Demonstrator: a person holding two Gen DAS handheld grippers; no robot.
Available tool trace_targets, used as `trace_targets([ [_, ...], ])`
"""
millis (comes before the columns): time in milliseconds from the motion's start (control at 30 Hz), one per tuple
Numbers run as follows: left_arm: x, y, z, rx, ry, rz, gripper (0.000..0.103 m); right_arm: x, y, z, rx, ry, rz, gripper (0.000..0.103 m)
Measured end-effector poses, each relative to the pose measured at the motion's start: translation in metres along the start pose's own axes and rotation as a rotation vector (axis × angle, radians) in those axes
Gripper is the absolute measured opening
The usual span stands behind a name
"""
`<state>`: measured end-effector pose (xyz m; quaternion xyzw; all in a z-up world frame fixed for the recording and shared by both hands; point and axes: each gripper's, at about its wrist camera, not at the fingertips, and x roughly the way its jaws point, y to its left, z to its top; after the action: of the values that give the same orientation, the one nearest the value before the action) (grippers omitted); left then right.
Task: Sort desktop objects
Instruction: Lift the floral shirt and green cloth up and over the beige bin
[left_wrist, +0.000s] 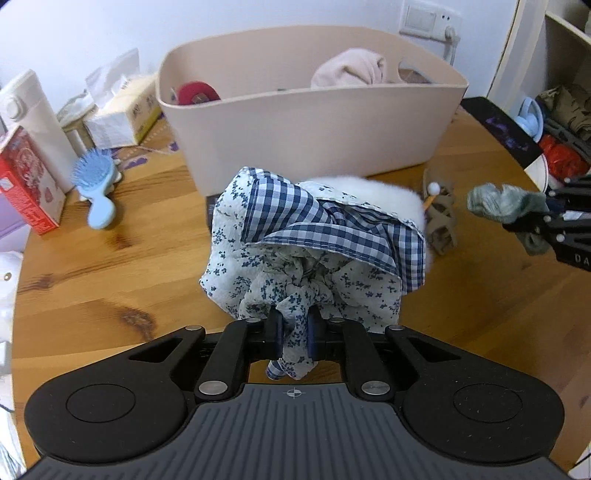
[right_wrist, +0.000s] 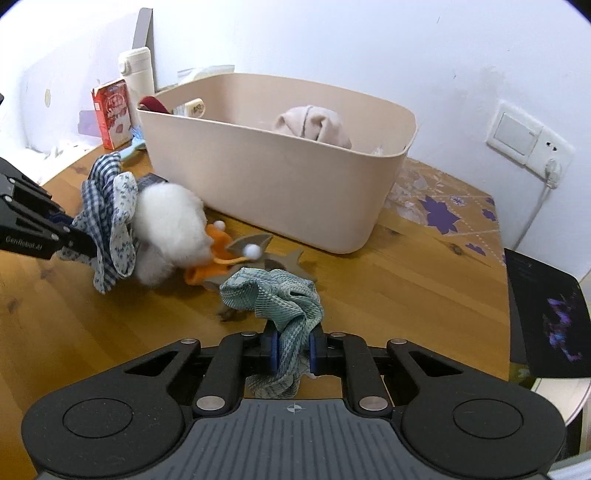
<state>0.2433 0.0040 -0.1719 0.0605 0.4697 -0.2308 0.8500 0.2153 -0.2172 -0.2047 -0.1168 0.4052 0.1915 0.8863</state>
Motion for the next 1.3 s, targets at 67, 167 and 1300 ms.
trace_targets([
  [67, -0.009, 0.003, -0.001, -0.009, -0.015, -0.001, 0.011, -0.007, 0.004, -0.002, 0.01, -0.005, -0.008, 0.014],
  [167, -0.024, 0.007, -0.006, -0.015, -0.034, -0.003, 0.011, -0.021, 0.01, -0.004, 0.022, -0.019, -0.024, 0.014],
  [1300, -0.127, 0.044, 0.068, 0.074, -0.219, 0.103, 0.011, -0.128, 0.005, 0.052, -0.061, -0.263, -0.207, 0.014],
])
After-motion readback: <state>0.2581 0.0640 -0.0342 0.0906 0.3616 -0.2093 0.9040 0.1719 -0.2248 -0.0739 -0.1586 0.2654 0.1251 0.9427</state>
